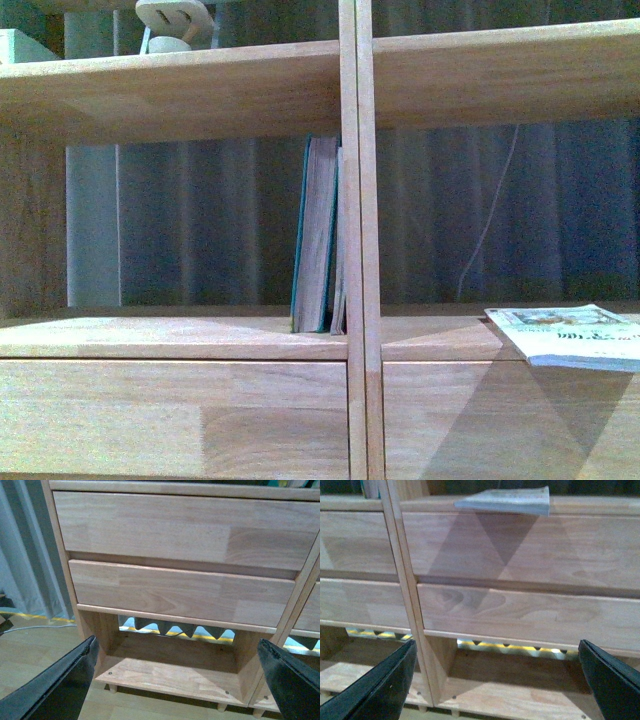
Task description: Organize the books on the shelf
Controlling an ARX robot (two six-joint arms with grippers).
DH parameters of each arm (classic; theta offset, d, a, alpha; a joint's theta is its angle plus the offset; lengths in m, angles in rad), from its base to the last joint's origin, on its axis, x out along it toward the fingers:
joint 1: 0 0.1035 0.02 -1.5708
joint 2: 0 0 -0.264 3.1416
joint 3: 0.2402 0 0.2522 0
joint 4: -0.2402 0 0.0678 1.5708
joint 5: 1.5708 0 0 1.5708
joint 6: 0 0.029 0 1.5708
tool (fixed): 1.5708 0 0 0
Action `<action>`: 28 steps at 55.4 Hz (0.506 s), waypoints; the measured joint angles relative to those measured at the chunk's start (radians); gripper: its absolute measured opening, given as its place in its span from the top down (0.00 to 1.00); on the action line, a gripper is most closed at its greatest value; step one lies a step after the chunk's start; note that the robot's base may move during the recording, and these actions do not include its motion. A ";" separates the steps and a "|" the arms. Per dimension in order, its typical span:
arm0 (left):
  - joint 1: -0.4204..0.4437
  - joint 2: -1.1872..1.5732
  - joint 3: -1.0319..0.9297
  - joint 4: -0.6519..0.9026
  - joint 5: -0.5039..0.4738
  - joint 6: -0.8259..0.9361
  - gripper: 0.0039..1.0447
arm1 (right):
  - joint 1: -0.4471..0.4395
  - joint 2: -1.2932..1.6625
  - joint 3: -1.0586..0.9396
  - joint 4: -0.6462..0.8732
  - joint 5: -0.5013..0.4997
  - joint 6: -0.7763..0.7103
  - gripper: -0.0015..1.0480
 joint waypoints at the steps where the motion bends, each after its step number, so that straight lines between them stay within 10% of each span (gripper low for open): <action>1: 0.000 0.000 0.000 0.000 0.000 0.000 0.06 | -0.002 0.001 0.000 0.000 -0.009 0.000 0.07; 12: 0.000 0.000 0.000 0.000 0.000 0.000 0.06 | -0.196 0.276 0.124 0.204 -0.572 0.267 0.07; 28: 0.000 0.000 0.000 0.000 0.000 0.000 0.06 | -0.025 1.007 0.472 0.655 -0.353 0.644 0.07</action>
